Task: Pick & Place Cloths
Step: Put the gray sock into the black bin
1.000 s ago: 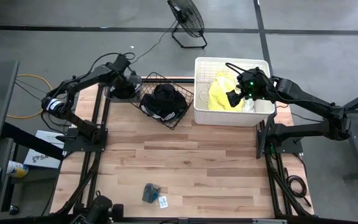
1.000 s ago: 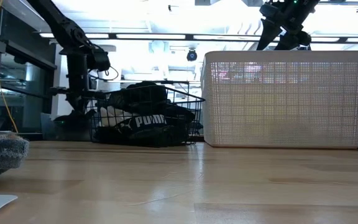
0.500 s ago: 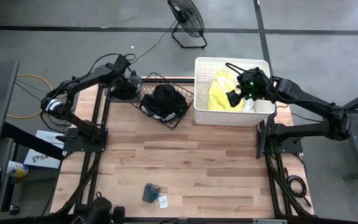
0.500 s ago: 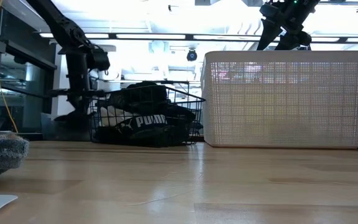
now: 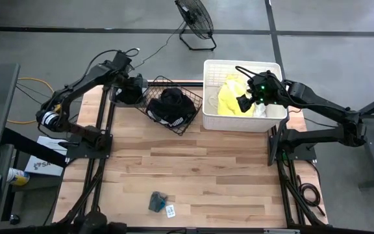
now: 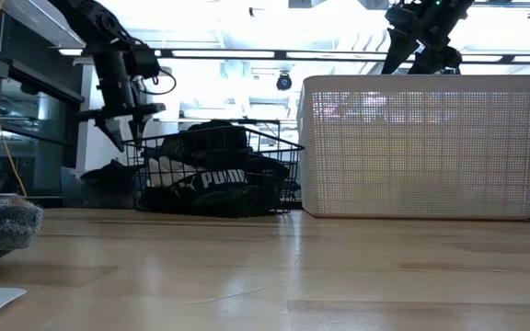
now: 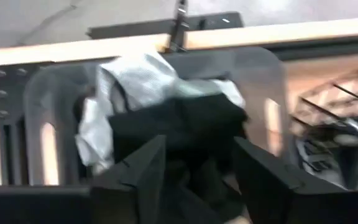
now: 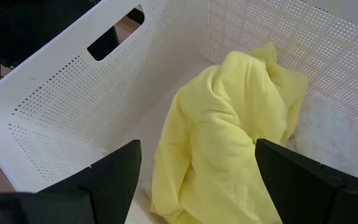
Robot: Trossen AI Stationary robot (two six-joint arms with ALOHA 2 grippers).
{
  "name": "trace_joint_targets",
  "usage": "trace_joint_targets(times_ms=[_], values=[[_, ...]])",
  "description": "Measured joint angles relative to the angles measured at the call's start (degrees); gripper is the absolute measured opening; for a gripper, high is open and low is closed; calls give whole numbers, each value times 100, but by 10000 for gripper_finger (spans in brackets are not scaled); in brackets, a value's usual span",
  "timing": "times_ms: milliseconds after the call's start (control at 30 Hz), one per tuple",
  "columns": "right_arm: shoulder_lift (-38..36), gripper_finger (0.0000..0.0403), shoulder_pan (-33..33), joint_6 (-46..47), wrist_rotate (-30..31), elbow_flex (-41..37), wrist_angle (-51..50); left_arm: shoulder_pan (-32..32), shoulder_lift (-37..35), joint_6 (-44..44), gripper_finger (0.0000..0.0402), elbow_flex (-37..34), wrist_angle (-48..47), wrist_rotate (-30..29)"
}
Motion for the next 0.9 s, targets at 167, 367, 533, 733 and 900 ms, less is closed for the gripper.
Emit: trace_joint_targets(times_ms=[167, 367, 533, 733, 900], values=[[0, 307, -1, 0, -2, 2, -35, -1, -224, 498, 214, 290, -522, 1027], [0, 307, -1, 24, -55, 0, -52, -518, -564, 1358, 202, 489, -1586, 1595], [0, 307, 1, 68, -114, 1, -52, -1203, -942, 1227, 182, 497, -2145, 1584], [0, 307, 0, 109, -111, 0, -50, -2414, -1317, 733, 168, 497, -2257, 1580], [0, 307, 1, 109, -111, 0, -48, -3681, -1353, 500, 166, 496, -2252, 1479]])
